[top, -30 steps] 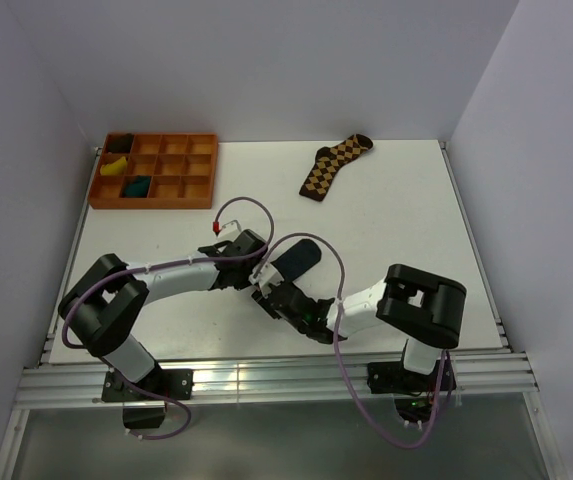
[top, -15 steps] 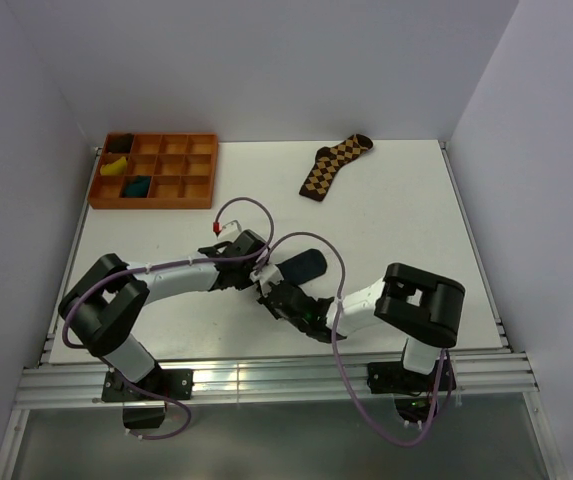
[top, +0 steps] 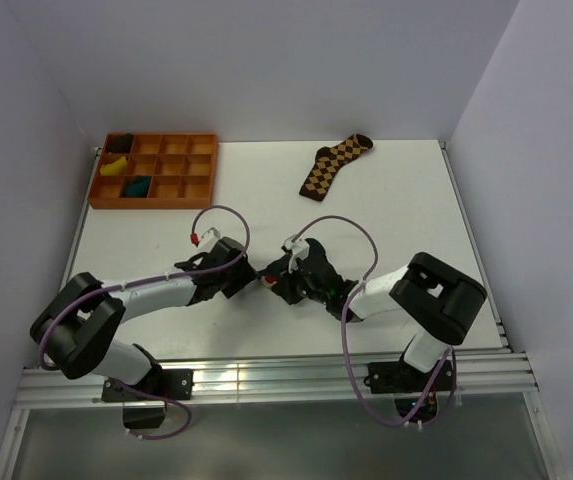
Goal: Roll the socks
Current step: Roll the sock at the center of the board.
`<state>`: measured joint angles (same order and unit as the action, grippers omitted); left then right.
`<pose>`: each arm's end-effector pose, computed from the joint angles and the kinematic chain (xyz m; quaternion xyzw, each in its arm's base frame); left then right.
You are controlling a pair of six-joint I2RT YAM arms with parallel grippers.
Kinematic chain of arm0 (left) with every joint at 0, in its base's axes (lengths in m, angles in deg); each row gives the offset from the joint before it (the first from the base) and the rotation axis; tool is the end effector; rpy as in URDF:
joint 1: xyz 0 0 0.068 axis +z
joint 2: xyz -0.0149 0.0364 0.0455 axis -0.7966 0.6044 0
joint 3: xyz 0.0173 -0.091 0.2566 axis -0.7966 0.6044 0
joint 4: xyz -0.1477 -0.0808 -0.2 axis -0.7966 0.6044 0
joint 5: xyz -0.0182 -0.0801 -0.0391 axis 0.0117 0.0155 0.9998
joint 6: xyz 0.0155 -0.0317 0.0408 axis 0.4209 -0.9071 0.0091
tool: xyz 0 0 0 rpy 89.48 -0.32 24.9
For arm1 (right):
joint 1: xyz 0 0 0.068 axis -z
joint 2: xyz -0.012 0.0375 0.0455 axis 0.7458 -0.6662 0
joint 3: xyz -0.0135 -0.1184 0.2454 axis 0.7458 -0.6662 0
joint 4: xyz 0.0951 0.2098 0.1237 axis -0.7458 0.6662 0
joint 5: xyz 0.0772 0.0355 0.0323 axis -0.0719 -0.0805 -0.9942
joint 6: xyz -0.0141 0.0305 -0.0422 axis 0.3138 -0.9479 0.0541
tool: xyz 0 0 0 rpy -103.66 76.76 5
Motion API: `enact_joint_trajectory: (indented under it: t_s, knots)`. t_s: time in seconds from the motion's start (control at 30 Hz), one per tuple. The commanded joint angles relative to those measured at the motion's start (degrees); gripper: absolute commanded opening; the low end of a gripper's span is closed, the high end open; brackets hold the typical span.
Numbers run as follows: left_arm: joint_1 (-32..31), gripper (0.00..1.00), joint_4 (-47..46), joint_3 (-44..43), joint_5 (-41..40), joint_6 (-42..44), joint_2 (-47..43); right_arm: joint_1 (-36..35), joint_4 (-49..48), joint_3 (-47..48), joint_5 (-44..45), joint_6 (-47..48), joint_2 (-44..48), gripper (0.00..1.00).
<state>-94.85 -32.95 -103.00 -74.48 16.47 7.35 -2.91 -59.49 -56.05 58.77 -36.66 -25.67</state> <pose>0.2069 -0.1763 0.1564 -0.2786 0.8999 -0.2128 0.2593 0.1807 0.2255 0.1250 -0.2470 0.8228 0.2991 0.4154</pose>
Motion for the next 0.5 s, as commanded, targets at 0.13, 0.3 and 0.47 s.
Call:
enact_joint_trajectory:
  t_s: [0.13,0.3,0.47]
  knots:
    - [0.12,0.56,-13.1,4.73,3.43,-4.85,-3.26,7.53,-2.02,-2.89,-14.64,-10.92,-0.6,0.0]
    - [0.03,0.55,-18.64,5.7,5.37,-5.12,-1.59,13.33,-10.11,-6.14,-22.1,-16.56,-3.23,0.0]
    - [-0.14,0.55,-21.37,4.56,6.95,-4.59,1.31,16.68,-19.76,-8.43,-26.86,-22.27,-8.76,0.0]
